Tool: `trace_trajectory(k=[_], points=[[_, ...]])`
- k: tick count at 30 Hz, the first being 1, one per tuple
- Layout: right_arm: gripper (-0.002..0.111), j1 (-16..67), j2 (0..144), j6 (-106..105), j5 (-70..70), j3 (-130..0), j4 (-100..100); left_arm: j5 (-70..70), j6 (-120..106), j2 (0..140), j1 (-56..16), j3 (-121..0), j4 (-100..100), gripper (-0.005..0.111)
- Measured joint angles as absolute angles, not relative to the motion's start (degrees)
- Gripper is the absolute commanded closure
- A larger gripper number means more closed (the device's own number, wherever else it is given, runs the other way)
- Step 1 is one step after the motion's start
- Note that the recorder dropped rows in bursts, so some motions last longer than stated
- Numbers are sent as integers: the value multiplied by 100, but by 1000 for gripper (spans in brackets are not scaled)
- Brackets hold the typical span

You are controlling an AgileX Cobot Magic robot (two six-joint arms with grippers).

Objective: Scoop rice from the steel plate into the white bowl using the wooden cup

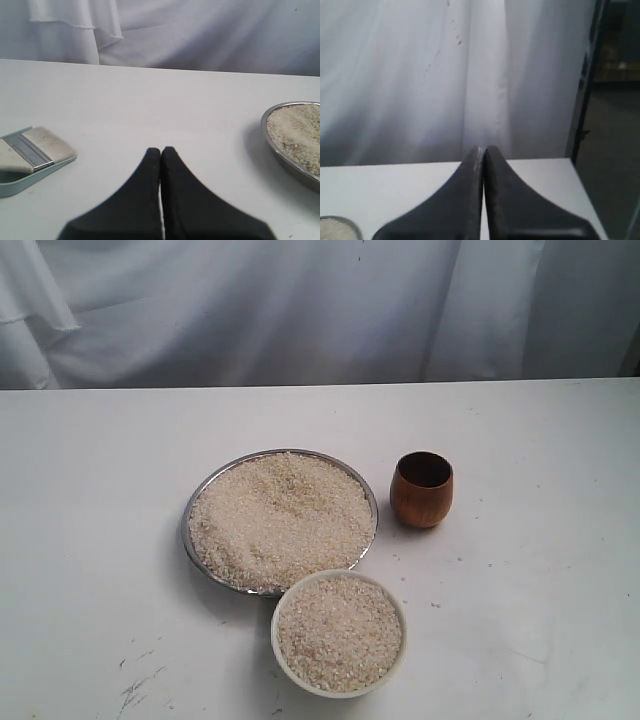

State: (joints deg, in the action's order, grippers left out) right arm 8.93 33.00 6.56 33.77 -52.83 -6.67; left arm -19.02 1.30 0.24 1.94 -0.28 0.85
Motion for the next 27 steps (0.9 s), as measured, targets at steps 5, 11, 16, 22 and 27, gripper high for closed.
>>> trace_trajectory(k=[5,11,16,22,27], points=[[108,777,2197,503,2569,-4112,-919,-1902,130,24,194,-28,85,107],[108,771,1030,489,2048,-2456,-627,-1902,130,24,194,-28,85,107],[108,771,516,489,1995,-1731,-76,-1902,130,24,194,-28,85,107],[108,771,348,399,1616,-1124,96,-1902,130,24,194,-28,85,107],[108,771,348,288,1343,-690,105,-1902,130,24,194,-28,85,107]])
